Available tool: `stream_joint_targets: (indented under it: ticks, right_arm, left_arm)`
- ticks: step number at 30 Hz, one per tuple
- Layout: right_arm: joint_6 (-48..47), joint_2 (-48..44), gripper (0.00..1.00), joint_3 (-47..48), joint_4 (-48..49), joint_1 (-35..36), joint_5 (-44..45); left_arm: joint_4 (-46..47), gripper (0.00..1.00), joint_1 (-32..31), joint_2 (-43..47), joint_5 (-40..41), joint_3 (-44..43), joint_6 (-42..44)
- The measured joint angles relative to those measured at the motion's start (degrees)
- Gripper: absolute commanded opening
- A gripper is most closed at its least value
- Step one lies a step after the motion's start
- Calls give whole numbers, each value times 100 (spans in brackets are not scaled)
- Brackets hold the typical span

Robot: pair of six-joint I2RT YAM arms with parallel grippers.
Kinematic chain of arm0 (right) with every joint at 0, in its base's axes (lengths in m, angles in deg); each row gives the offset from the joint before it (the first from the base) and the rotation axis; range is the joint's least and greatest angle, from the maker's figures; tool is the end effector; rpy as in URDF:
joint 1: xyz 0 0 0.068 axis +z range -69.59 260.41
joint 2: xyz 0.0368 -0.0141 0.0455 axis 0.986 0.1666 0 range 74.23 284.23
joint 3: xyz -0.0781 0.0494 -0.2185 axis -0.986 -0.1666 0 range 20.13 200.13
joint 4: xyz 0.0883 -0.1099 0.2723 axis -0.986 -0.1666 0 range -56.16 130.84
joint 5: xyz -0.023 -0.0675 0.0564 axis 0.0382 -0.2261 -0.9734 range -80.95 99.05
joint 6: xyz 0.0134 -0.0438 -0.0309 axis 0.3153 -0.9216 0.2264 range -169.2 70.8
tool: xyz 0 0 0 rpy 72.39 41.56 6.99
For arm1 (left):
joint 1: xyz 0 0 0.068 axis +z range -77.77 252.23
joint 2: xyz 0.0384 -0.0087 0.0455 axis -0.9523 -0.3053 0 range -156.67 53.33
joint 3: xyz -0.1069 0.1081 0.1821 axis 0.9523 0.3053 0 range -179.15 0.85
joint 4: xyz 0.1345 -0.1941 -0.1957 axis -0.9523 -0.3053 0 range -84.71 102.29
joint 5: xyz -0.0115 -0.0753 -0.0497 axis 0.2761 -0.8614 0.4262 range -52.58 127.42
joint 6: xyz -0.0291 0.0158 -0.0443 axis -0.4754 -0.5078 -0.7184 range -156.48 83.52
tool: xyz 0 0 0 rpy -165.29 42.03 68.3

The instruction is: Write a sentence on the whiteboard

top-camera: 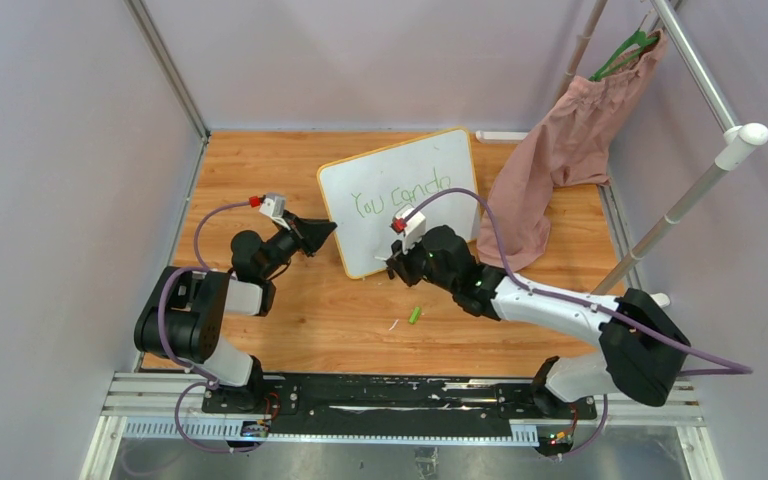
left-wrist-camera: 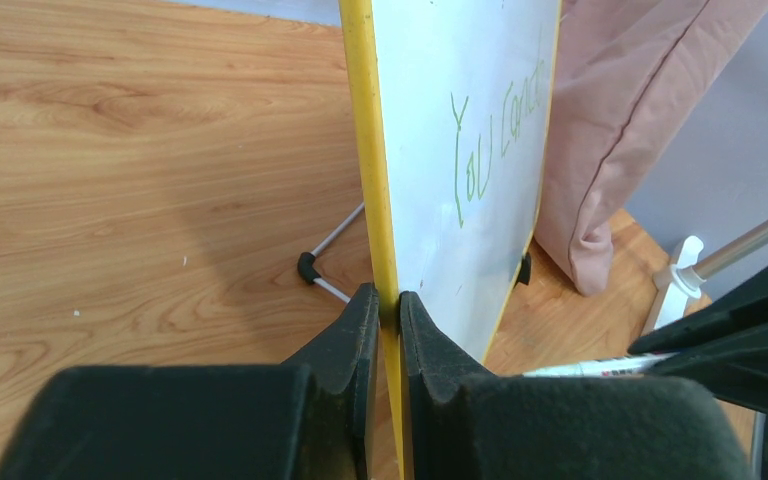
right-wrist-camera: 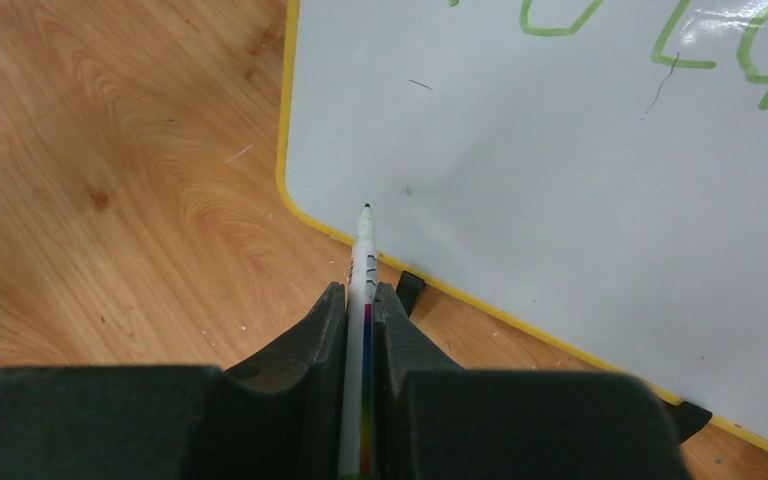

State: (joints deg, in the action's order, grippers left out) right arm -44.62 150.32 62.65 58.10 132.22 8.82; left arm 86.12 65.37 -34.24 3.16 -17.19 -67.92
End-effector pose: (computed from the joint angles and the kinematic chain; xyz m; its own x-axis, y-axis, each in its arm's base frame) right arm 0.2161 0.2749 0.1907 -0.2360 -0.1710 -0.9566 -0.7720 0.6309 0.0776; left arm 0.2693 -0.0537 0.0948 -0.2788 -0.4006 -0.8728 0.5985 0.6383 -0.4841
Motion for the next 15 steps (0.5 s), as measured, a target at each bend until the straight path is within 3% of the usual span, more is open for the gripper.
stream_joint_targets:
  ticks: [15]
  right_arm:
    - [-4,533,0,448,-24,4,629]
  left_arm:
    - [-48,0,-2,31,2,0,11]
